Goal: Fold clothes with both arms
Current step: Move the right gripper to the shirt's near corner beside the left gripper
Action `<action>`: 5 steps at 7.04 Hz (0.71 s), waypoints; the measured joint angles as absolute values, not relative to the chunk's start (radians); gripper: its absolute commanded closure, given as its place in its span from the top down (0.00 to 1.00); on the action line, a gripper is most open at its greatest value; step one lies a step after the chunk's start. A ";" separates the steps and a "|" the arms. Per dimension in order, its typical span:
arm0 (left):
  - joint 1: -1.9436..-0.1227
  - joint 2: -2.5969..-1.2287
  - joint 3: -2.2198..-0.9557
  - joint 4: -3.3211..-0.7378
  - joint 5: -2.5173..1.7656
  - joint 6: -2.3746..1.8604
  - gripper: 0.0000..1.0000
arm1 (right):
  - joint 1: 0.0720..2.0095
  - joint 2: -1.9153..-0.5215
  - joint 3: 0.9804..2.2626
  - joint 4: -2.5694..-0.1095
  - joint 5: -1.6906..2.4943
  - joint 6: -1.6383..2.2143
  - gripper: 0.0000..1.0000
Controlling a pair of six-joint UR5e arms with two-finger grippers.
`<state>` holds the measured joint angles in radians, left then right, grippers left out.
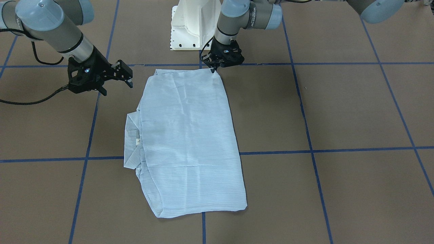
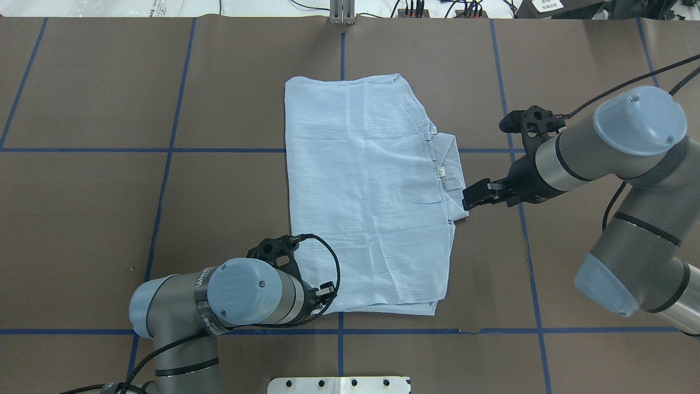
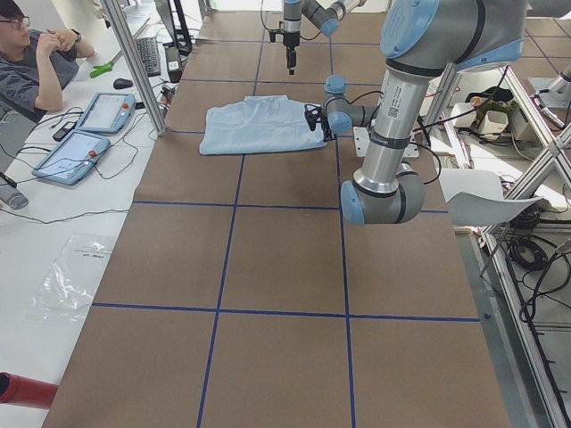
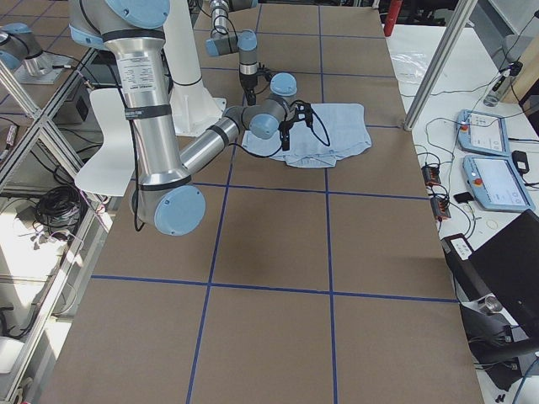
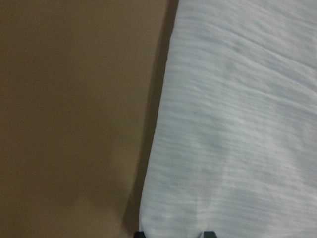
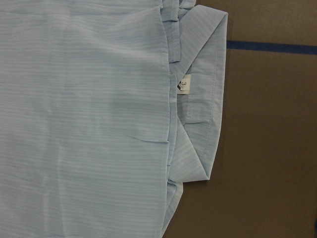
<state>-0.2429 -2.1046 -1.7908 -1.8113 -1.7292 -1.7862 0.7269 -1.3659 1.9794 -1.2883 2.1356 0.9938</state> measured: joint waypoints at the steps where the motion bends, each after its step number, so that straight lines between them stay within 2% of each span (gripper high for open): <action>1: -0.258 -2.108 -1.792 -1.811 -1.737 -1.787 0.00 | 0.722 -1.364 1.982 -1.288 2.136 1.011 1.00; 3: -0.286 -2.113 -1.796 -1.811 -1.769 -1.786 0.00 | 0.669 -1.355 1.990 -1.286 2.101 1.157 1.00; 5: -0.297 -2.114 -1.800 -1.812 -1.780 -1.782 0.00 | 0.522 -1.337 2.012 -1.304 1.925 1.425 1.00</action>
